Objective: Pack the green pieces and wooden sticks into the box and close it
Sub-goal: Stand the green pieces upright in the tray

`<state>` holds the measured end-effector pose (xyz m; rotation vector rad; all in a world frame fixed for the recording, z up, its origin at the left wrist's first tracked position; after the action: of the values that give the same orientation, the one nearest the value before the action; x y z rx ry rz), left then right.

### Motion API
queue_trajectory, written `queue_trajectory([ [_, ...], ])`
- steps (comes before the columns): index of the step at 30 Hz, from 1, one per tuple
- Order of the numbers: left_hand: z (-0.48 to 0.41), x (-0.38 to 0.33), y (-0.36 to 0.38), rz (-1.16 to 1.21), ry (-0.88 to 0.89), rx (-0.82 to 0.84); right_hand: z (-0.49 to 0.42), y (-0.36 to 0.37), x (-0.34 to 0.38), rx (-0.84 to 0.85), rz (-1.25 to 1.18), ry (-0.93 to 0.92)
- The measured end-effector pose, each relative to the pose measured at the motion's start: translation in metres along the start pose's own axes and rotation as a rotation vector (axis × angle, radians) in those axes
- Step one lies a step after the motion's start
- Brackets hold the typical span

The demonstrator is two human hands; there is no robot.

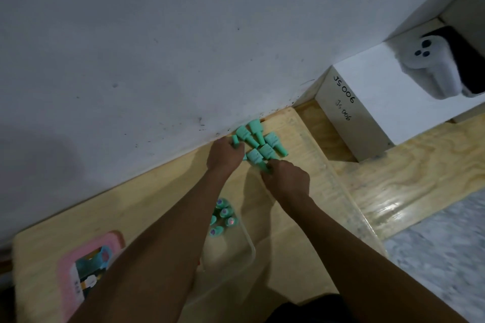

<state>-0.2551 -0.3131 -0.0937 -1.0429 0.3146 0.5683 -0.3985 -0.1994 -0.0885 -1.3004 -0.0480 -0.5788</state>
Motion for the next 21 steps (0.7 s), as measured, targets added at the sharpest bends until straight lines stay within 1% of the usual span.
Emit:
queue_trajectory([
  [3, -0.005, -0.001, -0.005, 0.018, -0.017, -0.042, -0.001, 0.006, 0.0, 0.022, -0.019, 0.011],
  [6, -0.004, -0.001, -0.006, 0.037, -0.022, -0.008, 0.001, 0.007, -0.002, 0.02, -0.084, 0.033],
  [8, -0.002, 0.003, -0.006, 0.096, -0.031, 0.02, 0.004, 0.006, -0.006, 0.004, -0.202, 0.073],
  [10, 0.003, 0.009, -0.01, 0.188, -0.044, 0.03, 0.009, 0.0, -0.011, -0.058, -0.378, 0.129],
  [12, 0.011, 0.013, -0.019, 0.244, -0.022, 0.013, 0.015, -0.01, -0.014, -0.127, -0.503, 0.144],
  [14, 0.023, 0.016, -0.031, 0.291, 0.02, -0.013, 0.022, -0.02, -0.012, -0.171, -0.599, 0.125],
  [17, 0.046, 0.026, -0.051, 0.425, 0.032, -0.043, 0.035, -0.032, -0.005, -0.18, -0.747, 0.091],
  [21, 0.092, 0.044, -0.077, 0.601, 0.029, -0.114, 0.054, -0.059, 0.012, -0.208, -0.799, -0.064],
])
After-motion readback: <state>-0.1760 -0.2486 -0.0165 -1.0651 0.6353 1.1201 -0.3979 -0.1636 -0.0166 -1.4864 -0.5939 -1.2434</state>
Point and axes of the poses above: each hand's wrist, its own z-axis away from the middle knuckle, its own y-axis out of the palm, x = y × z, the point moved 9 cm from there along -z, towards the middle knuckle, and after that the axes turned 6 degrees about -y, right-handed, at the moved point
